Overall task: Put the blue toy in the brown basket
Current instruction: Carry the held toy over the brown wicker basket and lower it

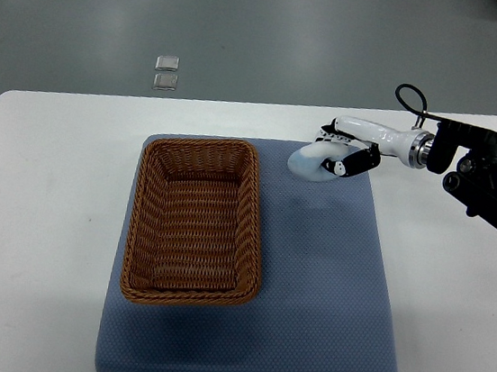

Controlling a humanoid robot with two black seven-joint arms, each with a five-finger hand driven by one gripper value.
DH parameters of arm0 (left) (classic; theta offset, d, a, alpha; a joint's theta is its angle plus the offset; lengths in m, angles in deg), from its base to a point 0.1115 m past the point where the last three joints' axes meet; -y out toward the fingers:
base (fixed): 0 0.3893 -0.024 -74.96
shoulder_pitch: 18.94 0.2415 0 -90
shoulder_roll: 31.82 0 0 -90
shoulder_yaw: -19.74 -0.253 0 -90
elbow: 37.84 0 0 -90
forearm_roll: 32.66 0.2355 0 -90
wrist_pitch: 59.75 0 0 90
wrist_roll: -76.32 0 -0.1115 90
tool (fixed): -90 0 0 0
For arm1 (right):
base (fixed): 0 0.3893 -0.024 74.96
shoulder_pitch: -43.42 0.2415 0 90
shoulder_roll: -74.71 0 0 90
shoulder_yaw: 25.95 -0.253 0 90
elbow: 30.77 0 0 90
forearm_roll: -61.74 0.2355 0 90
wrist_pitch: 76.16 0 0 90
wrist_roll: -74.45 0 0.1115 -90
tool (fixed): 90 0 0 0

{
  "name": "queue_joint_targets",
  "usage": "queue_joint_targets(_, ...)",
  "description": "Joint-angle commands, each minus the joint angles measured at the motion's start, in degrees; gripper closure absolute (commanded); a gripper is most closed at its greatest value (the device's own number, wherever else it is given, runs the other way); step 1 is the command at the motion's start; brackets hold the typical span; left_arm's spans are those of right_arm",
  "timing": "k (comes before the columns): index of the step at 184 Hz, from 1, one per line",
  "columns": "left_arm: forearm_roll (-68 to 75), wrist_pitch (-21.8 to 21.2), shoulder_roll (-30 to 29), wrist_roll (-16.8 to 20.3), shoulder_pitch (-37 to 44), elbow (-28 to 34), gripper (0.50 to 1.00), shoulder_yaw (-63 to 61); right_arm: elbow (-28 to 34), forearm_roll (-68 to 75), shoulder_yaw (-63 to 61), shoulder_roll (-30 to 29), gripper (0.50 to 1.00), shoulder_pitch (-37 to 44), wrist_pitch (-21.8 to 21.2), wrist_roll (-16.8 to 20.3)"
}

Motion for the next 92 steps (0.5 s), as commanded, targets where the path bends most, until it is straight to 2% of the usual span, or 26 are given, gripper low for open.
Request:
queue_joint_targets(1,0.0,0.0,0.0,0.0,0.0,0.0,0.5,0.0,1.9,0.7,-4.2,0.0,1.0,0.7,-0.4,-1.5)
queue_joint_targets(28,0.0,0.0,0.0,0.0,0.0,0.0,0.5,0.0,5.3,0.7,-4.5,-1.8,1.0,1.6,-0.3,-2.5)
queue_joint_targets(60,0.0,0.0,0.0,0.0,0.0,0.0,0.5,0.0,5.3,-0.2,-3.9,-11.6,1.0,0.7,0.9,-2.2)
queue_joint_targets(92,0.0,0.0,0.0,0.0,0.0,0.0,0.5,0.0,4.6,-0.6,-0.4,-15.0,1.0,-0.4,4.1,-2.1)
